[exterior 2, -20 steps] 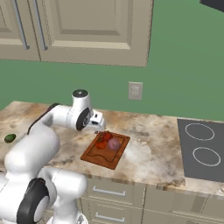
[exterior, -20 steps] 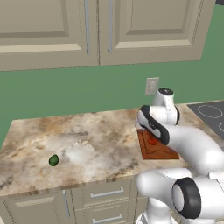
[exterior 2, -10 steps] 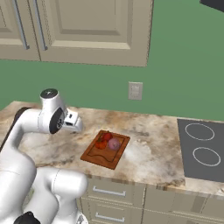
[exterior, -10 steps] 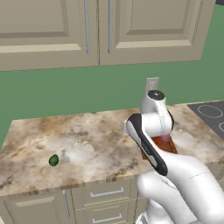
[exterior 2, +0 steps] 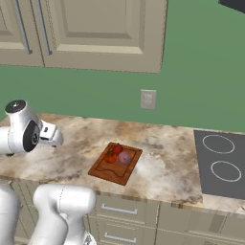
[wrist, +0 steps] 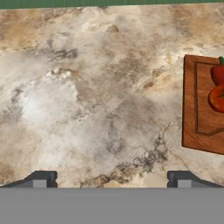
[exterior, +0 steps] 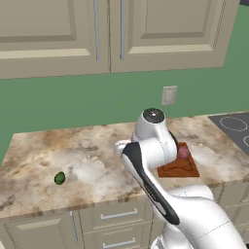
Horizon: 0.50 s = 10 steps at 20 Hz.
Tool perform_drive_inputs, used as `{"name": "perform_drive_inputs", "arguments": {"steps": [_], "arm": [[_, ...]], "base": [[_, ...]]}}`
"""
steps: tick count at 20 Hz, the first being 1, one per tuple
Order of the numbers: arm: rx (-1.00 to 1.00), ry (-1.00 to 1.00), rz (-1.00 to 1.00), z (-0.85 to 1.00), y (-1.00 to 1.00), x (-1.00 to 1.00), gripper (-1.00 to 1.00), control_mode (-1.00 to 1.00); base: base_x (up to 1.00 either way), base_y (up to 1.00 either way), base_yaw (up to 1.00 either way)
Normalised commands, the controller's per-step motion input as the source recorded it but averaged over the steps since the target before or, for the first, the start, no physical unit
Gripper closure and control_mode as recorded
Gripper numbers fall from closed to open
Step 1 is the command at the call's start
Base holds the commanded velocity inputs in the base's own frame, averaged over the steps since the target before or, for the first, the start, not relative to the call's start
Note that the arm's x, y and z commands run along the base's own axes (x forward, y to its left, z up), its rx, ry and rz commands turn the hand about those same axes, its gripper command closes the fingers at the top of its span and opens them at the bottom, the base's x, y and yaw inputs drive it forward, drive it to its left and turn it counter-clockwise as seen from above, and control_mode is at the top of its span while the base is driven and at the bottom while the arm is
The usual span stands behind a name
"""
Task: Place the avocado, onion, tomato, and bell pepper on the cutting board.
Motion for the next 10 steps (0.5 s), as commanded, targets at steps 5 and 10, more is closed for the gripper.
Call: {"name": "perform_drive_inputs", "arguments": {"steps": [5,10], "arm": [[0.0,-0.01,0.0,0.24,0.85,-0.19,-1.0,-1.0],[0.0,0.02,0.0,0.21,0.76,-0.05,-1.0,-1.0]], "base": [[0.0,0.0,0.0],[0.0,0.0,0.0]]}}
